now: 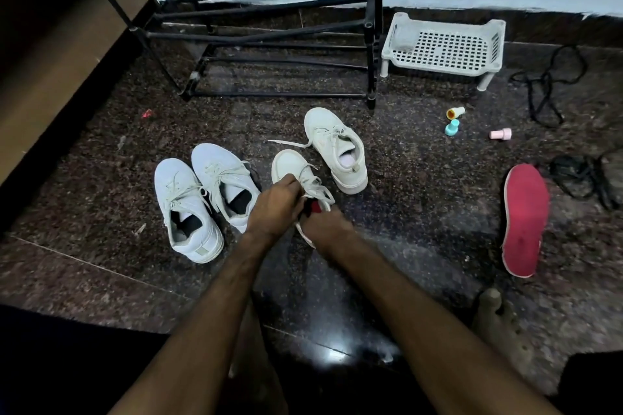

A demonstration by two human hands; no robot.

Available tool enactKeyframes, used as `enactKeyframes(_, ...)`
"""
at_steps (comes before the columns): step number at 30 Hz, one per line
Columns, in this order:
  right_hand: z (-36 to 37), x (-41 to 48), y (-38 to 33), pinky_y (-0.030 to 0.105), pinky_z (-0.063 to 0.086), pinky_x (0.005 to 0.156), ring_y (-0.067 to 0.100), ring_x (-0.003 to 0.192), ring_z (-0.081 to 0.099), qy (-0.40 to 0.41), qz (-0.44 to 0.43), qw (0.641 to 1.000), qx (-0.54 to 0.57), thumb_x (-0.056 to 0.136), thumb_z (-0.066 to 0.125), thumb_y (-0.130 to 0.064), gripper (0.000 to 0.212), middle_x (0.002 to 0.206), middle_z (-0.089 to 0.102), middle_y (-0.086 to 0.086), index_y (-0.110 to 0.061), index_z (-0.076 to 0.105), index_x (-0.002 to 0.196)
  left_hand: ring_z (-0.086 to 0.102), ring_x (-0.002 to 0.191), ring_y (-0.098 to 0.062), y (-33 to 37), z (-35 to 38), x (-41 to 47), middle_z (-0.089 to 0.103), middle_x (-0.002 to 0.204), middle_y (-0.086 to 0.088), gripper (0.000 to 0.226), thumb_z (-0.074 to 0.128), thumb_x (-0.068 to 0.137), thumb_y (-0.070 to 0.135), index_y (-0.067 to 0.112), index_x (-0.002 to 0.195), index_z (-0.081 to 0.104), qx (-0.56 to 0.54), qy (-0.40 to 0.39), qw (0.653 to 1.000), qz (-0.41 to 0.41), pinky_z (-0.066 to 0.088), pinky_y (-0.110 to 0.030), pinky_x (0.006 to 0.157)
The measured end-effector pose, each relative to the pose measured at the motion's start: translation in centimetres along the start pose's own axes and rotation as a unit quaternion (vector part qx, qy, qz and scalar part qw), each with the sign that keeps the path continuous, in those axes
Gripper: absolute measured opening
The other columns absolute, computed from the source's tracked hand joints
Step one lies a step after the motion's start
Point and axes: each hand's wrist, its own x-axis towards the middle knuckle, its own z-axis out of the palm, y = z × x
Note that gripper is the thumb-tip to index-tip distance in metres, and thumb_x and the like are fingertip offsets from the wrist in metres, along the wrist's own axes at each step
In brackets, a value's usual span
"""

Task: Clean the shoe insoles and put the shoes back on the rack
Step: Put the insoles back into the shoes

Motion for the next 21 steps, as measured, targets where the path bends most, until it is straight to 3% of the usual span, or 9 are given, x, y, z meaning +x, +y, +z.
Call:
enactKeyframes(2,0.3,0.0,-0.3,0.053,0.041,0.098,0.033,0.115,0.057,0.022,-0.02,0.999,-0.035,0.09,0.032,-0.012,0.042,0.114,0.067,0.016,-0.006,0.062,0.119,0.059,0.091,-0.036,-0.4,-0.5,0.2,0.054,0.102,-0.011,0.02,0.055,0.092,0.025,0.005,0.097,0.059,0.027,-0.001,1.0,-0.013,0.047,-0.047,0.068)
enactKeyframes(4,1.0,0.3,-0.4,0.048,0.049,0.092,0.025,0.109,0.064,0.033,-0.041,0.999,-0.005,0.085,0.035,-0.018,0.043,0.106,0.072,0.006,-0.014,0.07,0.109,0.058,0.095,-0.036,-1.0,-1.0,0.6,0.053,0.105,-0.012,0.021,0.052,0.094,0.023,0.004,0.098,0.058,0.062,-0.002,0.998,-0.025,0.045,-0.046,0.067)
enactKeyframes(6,1.6,0.5,-0.4,0.045,0.052,0.089,0.02,0.112,0.064,0.05,-0.052,0.997,-0.021,0.084,0.033,-0.02,0.047,0.112,0.071,0.001,-0.016,0.071,0.112,0.057,0.097,-0.036,-1.6,-1.5,1.1,0.053,0.107,-0.013,0.021,0.05,0.094,0.02,0.002,0.1,0.058,0.081,0.0,0.996,-0.032,0.045,-0.047,0.067)
enactKeyframes(8,1.3,0.4,-0.4,0.045,0.054,0.087,0.019,0.109,0.065,0.097,-0.076,0.992,-0.033,0.082,0.033,-0.02,0.049,0.11,0.071,0.001,-0.016,0.072,0.111,0.057,0.1,-0.035,-2.0,-1.9,1.3,0.054,0.108,-0.013,0.02,0.051,0.093,0.019,0.002,0.102,0.059,0.089,0.002,0.995,-0.04,0.046,-0.047,0.068)
enactKeyframes(13,0.1,1.6,-0.5,0.036,0.054,0.082,0.019,0.099,0.068,0.11,-0.071,0.991,-0.033,0.077,0.033,-0.023,0.047,0.096,0.074,-0.001,-0.017,0.076,0.095,0.058,0.099,-0.03,-1.7,-1.3,1.7,0.055,0.108,-0.008,0.016,0.052,0.094,0.02,0.009,0.102,0.06,0.111,0.011,0.991,-0.068,0.044,-0.041,0.062)
enactKeyframes(17,0.1,3.2,-0.3,0.035,0.055,0.081,0.021,0.102,0.068,0.115,-0.07,0.991,-0.024,0.077,0.03,-0.022,0.051,0.101,0.074,0.002,-0.014,0.076,0.096,0.061,0.097,-0.034,-2.1,-1.2,2.3,0.057,0.108,-0.008,0.014,0.053,0.091,0.018,0.01,0.101,0.06,0.069,0.01,0.99,-0.121,0.045,-0.042,0.065)
enactKeyframes(21,-0.8,3.2,-0.1,0.043,0.052,0.088,0.033,0.11,0.062,0.149,-0.15,0.977,0.024,0.081,0.029,-0.023,0.053,0.116,0.067,0.015,-0.004,0.068,0.111,0.06,0.097,-0.036,-2.4,-1.3,2.6,0.056,0.11,-0.009,0.016,0.052,0.089,0.016,0.008,0.1,0.061,0.034,0.005,0.99,-0.138,0.047,-0.044,0.071)
